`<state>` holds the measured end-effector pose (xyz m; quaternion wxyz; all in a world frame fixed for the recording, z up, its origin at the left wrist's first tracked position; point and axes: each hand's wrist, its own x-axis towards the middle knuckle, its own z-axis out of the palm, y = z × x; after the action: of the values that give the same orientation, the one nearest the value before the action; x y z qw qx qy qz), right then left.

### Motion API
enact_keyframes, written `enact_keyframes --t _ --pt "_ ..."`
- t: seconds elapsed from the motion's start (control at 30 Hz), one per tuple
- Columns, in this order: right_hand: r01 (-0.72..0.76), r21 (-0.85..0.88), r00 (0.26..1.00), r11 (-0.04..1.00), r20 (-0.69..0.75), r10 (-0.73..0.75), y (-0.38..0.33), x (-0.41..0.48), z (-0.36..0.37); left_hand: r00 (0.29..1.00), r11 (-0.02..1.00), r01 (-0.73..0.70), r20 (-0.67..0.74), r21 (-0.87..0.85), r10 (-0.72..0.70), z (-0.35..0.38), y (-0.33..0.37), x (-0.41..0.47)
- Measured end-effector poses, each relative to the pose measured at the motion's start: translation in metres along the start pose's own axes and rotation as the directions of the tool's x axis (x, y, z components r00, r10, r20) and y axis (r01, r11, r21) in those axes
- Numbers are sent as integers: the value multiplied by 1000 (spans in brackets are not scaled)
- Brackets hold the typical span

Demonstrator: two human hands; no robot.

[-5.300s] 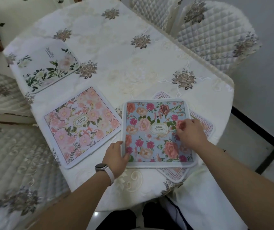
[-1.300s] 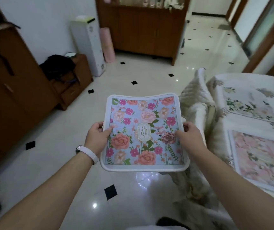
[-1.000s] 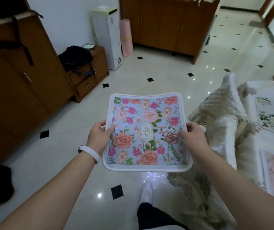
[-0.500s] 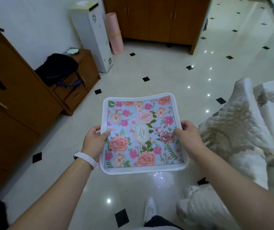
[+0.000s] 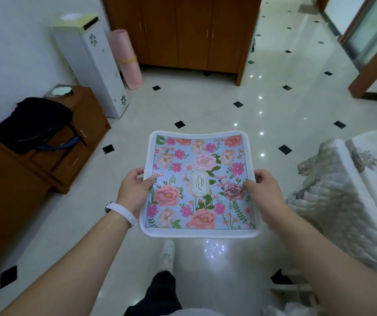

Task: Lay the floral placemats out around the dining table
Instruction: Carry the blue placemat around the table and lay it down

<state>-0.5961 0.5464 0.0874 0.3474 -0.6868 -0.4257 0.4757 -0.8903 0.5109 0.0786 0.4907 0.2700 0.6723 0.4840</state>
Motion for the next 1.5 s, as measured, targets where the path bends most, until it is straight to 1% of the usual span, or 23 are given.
enact_keyframes --t 0.13,0.3,0.43,0.63,0.83,1.03,1.1,1.17,1.37,1.5 --pt "-25 21 995 999 -101 27 -31 53 26 994 1000 -5 108 12 4 15 30 85" --pt "-57 2 974 998 -219 56 -74 104 51 973 999 -15 229 44 4 33 76 180" --pt "-82 31 945 996 -314 88 -100 135 51 944 995 -53 328 82 23 61 109 237" --pt "-84 77 893 994 -436 109 -115 185 33 891 987 -90 453 133 20 125 143 299" --pt "-104 170 852 980 -492 176 -109 254 -7 843 981 -72 536 182 -37 221 162 354" --pt "-134 290 797 948 -536 277 -95 343 -71 801 968 -75 592 241 -86 351 185 401" --pt "-139 294 791 946 -541 285 -99 362 -87 796 962 -89 599 260 -88 382 193 411" --pt "-134 334 765 933 -564 312 -102 385 -115 774 949 -121 626 290 -92 429 203 423" --pt "-107 374 683 921 -646 341 -115 431 -184 687 934 -202 723 296 -81 542 236 442" --pt "-87 414 620 906 -690 375 -117 453 -221 624 925 -224 774 308 -107 611 245 454"
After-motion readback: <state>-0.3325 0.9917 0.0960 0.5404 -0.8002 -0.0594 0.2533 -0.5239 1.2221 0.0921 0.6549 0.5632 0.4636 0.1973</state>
